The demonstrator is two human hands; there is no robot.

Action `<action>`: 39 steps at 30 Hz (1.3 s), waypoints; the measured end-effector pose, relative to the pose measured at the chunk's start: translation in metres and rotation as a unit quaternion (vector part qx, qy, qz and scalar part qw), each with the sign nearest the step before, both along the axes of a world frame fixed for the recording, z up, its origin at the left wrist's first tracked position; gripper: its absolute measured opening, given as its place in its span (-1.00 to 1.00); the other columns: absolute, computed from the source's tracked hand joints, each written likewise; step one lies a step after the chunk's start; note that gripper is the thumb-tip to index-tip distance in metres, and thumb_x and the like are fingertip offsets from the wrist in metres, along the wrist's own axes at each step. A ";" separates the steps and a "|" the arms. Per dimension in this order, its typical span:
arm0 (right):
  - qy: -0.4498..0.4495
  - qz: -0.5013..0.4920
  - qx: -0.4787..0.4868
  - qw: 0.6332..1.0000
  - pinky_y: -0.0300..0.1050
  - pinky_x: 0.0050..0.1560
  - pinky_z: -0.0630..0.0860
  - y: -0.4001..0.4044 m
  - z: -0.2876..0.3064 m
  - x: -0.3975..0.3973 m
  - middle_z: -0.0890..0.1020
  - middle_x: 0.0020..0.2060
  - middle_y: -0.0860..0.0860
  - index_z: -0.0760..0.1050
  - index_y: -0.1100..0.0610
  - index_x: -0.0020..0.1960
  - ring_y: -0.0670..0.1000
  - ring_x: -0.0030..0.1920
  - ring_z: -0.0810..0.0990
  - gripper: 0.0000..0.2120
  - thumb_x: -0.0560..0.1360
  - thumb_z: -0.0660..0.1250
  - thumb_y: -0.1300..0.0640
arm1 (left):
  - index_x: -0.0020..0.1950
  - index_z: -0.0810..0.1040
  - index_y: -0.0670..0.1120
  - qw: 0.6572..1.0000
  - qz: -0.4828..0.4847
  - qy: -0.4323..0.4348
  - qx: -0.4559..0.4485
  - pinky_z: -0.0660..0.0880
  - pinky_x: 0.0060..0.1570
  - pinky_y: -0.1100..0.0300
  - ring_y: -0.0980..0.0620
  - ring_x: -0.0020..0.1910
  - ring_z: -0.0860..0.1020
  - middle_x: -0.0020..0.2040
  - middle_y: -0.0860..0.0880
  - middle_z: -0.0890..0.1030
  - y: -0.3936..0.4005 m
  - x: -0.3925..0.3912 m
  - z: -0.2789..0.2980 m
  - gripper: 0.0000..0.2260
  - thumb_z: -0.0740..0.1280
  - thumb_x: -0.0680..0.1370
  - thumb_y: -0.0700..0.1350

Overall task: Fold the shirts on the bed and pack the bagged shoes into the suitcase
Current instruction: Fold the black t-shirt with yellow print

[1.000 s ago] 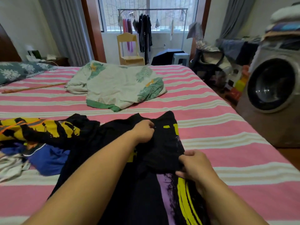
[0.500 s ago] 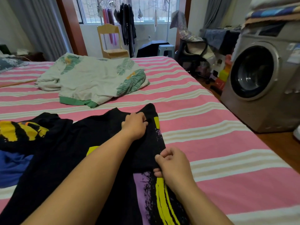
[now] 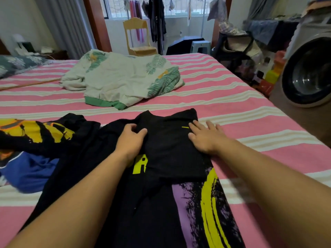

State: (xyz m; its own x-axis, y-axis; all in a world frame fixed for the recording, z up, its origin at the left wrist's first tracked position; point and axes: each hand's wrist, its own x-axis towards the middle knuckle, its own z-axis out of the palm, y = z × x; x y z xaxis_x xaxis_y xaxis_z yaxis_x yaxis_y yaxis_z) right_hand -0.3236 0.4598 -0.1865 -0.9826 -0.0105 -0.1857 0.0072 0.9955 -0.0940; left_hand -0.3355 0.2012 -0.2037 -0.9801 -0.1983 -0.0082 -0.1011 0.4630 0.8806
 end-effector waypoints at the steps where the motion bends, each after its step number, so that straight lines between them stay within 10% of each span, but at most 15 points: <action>1: -0.001 -0.026 -0.011 1.000 0.23 0.56 -0.17 -0.001 0.002 -0.008 -0.16 0.63 -0.09 -0.13 -0.12 0.64 0.17 0.62 -0.15 -0.43 0.67 -0.12 -0.20 | 0.43 0.41 -0.05 1.000 -0.018 0.004 -0.020 0.51 0.20 0.00 -0.04 0.04 0.60 -0.07 0.02 0.62 0.000 0.000 -0.002 -0.53 0.41 0.55 0.03; 6: 0.035 -0.060 -0.034 0.997 0.22 0.57 -0.12 -0.009 -0.011 -0.012 -0.06 0.63 0.09 -0.06 -0.12 0.64 0.18 0.61 -0.08 -0.38 0.64 -0.08 -0.29 | 0.48 0.37 -0.07 0.997 -0.044 0.004 -0.069 0.50 0.18 0.02 -0.06 0.03 0.60 -0.19 0.07 0.56 -0.001 -0.001 -0.005 -0.52 0.39 0.58 -0.07; 9: 0.037 -0.070 -0.109 0.991 0.20 0.58 -0.07 -0.016 0.005 0.008 -0.07 0.63 0.12 -0.05 -0.11 0.64 0.21 0.61 -0.08 -0.34 0.62 -0.01 -0.32 | 0.59 0.23 -0.07 0.994 -0.060 -0.062 0.062 0.56 0.11 0.08 0.00 0.00 0.62 0.05 -0.01 0.63 -0.013 0.001 0.016 -0.38 0.36 0.59 0.05; 11: 0.112 0.006 -0.102 0.988 0.17 0.58 -0.04 -0.039 0.017 0.052 -0.05 0.63 0.09 0.02 -0.10 0.63 0.19 0.61 -0.06 -0.34 0.61 0.01 -0.31 | 0.60 0.22 -0.08 0.983 -0.114 -0.082 0.116 0.50 -0.04 0.22 0.12 -0.03 0.56 0.14 0.00 0.58 -0.025 0.034 0.034 -0.44 0.31 0.65 -0.02; 14: 0.128 0.187 -0.085 0.970 0.12 0.59 -0.04 -0.075 0.022 0.142 0.07 0.62 -0.02 0.08 -0.07 0.62 0.11 0.61 -0.03 -0.33 0.59 -0.07 -0.33 | 0.51 0.37 0.05 0.985 -0.155 -0.070 0.027 0.45 0.28 0.14 0.13 0.30 0.48 0.40 0.03 0.47 -0.041 0.122 0.043 -0.47 0.42 0.57 0.08; 20: 0.041 0.218 -0.020 0.975 0.08 0.57 -0.08 -0.097 -0.003 0.173 -0.02 0.64 -0.06 -0.08 -0.05 0.65 0.05 0.62 -0.08 -0.43 0.69 -0.03 -0.15 | 0.06 0.50 0.12 0.952 -0.086 -0.051 -0.289 0.44 0.20 -0.01 0.01 0.20 0.47 0.11 0.09 0.54 -0.027 0.218 0.037 -0.78 0.42 0.53 0.17; 31: -0.067 0.152 0.025 0.986 0.16 0.57 -0.07 -0.103 0.019 0.200 -0.12 0.64 0.04 -0.16 -0.05 0.65 0.15 0.62 -0.12 -0.42 0.70 -0.02 -0.07 | -0.09 0.54 -0.09 0.965 0.104 -0.100 -0.220 0.39 -0.10 0.06 -0.17 -0.02 0.57 -0.11 -0.08 0.59 -0.107 0.273 0.039 -0.85 0.29 0.64 -0.06; 39: 0.074 0.140 -0.057 0.986 0.07 0.13 0.52 -0.179 0.073 0.151 0.58 0.08 0.21 0.60 0.19 0.06 0.32 0.17 0.53 -0.75 0.51 0.21 0.14 | -0.15 0.52 -0.01 0.932 0.068 -0.050 -0.353 0.46 -0.07 -0.04 -0.13 -0.05 0.49 -0.12 -0.05 0.52 -0.223 0.304 0.017 -0.63 0.06 0.69 0.10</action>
State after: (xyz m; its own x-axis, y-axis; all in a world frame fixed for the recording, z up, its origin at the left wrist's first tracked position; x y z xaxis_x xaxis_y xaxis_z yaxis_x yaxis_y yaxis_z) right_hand -0.1730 0.2805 -0.1138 -0.9546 -0.2970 -0.0235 -0.2878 0.9397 -0.1847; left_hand -0.0311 -0.0215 -0.1866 -0.9468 -0.3113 0.0818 -0.2662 0.9002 0.3448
